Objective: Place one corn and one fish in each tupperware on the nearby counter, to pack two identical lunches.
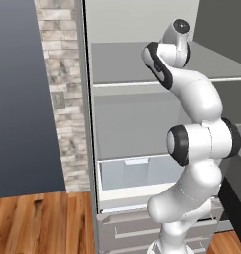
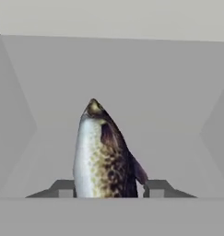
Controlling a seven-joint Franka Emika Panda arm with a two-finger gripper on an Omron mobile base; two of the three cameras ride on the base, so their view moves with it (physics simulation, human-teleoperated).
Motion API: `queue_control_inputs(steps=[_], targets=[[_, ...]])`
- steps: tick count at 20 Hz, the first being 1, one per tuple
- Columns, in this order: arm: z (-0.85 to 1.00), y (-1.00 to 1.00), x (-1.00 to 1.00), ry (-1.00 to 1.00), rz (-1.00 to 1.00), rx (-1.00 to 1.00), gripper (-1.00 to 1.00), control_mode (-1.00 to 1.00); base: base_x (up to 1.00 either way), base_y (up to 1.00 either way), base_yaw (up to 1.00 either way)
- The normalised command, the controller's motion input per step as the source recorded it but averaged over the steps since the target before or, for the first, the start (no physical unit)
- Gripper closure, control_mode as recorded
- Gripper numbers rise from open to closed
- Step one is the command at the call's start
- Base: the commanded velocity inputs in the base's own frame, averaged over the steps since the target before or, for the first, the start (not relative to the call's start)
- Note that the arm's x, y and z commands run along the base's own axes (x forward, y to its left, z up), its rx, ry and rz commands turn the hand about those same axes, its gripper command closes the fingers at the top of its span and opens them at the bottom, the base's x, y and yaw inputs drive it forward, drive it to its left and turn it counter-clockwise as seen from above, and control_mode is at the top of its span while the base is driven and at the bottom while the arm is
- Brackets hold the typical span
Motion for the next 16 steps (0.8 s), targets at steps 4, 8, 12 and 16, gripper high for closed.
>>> queue_control_inputs(steps=[4,8,12,16], targets=[[-0.01,0.00,-0.68,0.00,0.00,0.00,1.00,-1.00,0.00,0.00,0.00],[0.00,0.00,-1.00,-0.02,0.00,0.02,1.00,-1.00,0.00,0.00,0.00],[0.00,0.02,-1.00,-0.10,0.00,0.02,1.00,-1.00,0.00,0.00,0.00],[-0.06,0.13,-1.00,-0.05,0.00,0.01,1.00,-1.00,0.00,0.00,0.00]])
